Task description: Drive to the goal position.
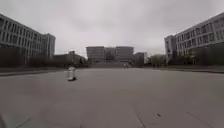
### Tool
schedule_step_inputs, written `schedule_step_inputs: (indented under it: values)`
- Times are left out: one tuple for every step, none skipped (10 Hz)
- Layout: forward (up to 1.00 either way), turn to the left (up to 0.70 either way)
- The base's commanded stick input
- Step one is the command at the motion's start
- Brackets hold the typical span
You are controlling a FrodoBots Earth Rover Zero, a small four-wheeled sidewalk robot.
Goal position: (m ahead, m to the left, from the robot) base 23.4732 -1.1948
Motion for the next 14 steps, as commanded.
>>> schedule_step_inputs:
  values:
    - [0.70,0.00]
    - [0.70,0.00]
    - [0.70,0.00]
    - [0.70,0.00]
    - [0.70,0.00]
    - [0.70,0.00]
    - [0.70,-0.14]
    - [0.70,-0.08]
    - [0.70,0.00]
    - [0.70,0.00]
    - [0.70,0.00]
    - [0.70,0.00]
    - [0.70,-0.02]
    - [0.70,-0.01]
